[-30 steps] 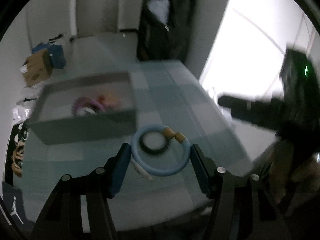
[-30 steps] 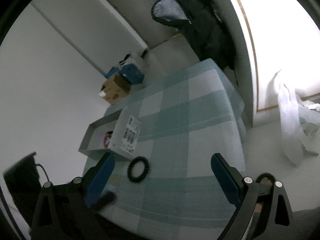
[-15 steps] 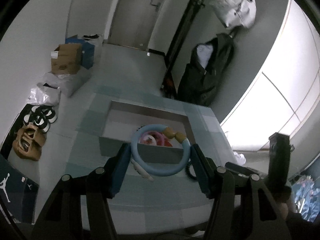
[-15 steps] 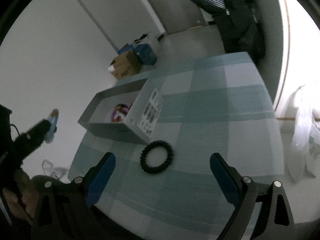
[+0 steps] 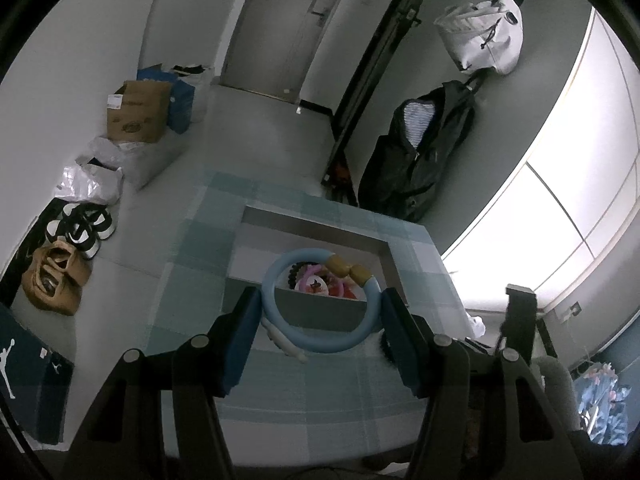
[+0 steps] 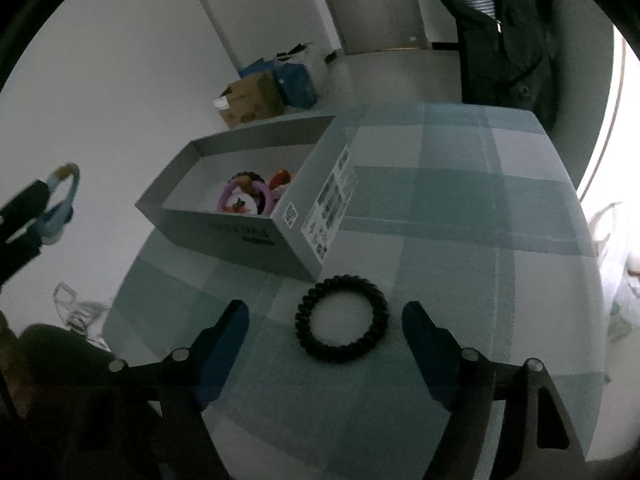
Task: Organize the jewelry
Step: 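Lift the blue ring with the left gripper while the right gripper grasps the black coiled bracelet, then carry both bracelets into the gray box and open both grippers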
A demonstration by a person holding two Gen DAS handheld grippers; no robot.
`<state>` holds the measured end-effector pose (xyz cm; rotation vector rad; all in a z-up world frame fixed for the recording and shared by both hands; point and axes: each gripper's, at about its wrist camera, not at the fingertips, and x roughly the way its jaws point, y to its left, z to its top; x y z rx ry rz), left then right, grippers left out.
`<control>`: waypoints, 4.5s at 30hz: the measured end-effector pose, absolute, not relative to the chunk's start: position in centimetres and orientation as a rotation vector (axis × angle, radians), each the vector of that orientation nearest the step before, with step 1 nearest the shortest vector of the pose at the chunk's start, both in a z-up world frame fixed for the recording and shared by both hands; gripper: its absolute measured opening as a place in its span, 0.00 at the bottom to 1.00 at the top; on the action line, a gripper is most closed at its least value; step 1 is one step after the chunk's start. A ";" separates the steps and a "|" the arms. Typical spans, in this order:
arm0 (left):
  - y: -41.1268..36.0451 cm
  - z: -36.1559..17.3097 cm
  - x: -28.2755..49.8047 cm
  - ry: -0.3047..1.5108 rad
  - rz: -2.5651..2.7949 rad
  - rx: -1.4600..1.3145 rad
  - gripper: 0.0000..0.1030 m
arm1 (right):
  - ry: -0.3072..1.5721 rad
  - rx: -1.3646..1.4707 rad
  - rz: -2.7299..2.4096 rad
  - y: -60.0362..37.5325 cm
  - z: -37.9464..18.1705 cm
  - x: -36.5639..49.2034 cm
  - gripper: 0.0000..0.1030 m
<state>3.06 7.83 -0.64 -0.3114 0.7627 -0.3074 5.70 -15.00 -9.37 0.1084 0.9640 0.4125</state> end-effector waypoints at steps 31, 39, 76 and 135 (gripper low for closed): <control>8.2 -1.9 3.7 0.801 -0.285 -0.306 0.54 | 0.900 -0.017 0.307 -14.0 -8.6 5.5 0.45; 7.7 -2.1 3.8 0.818 -0.265 -0.279 0.54 | 0.860 0.117 0.311 -16.4 -6.8 5.6 0.45; 5.8 -2.9 11.5 0.930 -0.282 -0.305 0.54 | 0.767 0.215 0.637 -12.4 -2.0 14.0 0.45; 4.7 -4.7 12.4 0.942 -0.283 -0.288 0.58 | 0.802 0.180 0.637 -11.8 -4.4 14.0 0.63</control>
